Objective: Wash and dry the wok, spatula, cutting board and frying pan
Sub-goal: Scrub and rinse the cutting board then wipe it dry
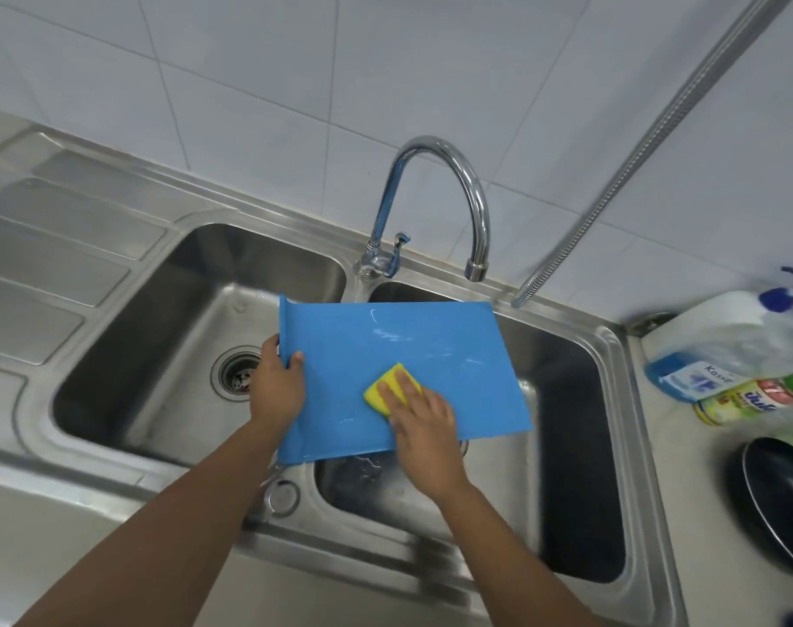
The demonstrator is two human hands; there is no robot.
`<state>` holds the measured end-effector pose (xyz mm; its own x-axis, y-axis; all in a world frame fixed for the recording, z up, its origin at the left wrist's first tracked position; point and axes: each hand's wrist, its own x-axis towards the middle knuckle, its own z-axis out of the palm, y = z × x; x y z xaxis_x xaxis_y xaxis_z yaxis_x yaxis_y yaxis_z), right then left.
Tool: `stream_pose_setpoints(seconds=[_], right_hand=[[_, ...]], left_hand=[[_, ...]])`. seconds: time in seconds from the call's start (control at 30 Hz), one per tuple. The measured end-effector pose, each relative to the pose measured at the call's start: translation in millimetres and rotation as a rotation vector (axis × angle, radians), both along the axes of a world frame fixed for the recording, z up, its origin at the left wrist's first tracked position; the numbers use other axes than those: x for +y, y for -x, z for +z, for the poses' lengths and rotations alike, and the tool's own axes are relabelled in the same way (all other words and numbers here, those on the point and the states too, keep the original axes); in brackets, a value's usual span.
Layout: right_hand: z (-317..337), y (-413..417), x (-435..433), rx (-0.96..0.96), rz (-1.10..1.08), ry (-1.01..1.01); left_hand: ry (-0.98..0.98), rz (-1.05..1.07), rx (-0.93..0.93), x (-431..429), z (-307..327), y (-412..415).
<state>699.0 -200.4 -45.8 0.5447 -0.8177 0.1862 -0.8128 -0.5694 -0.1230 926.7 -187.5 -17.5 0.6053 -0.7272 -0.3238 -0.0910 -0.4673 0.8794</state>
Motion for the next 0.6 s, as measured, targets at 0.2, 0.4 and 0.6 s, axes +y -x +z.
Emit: stream_pose_setpoints(seconds=[0.2, 0.4, 0.6], right_hand=[[6.7, 93.0, -39.2, -0.099, -0.887, -0.078], [-5.0, 4.7, 22.3, -0.078, -0.496, 0.044], [4.3, 33.4, -20.8, 0.019, -0.163, 0.038]], left_hand=[[0.005, 0.005, 0.011, -3.3, -0.8, -2.7], [0.015, 0.025, 0.044, -3.8, -6.0, -3.3], [0.02, 0.039, 0.038, -4.8, -5.5, -3.7]])
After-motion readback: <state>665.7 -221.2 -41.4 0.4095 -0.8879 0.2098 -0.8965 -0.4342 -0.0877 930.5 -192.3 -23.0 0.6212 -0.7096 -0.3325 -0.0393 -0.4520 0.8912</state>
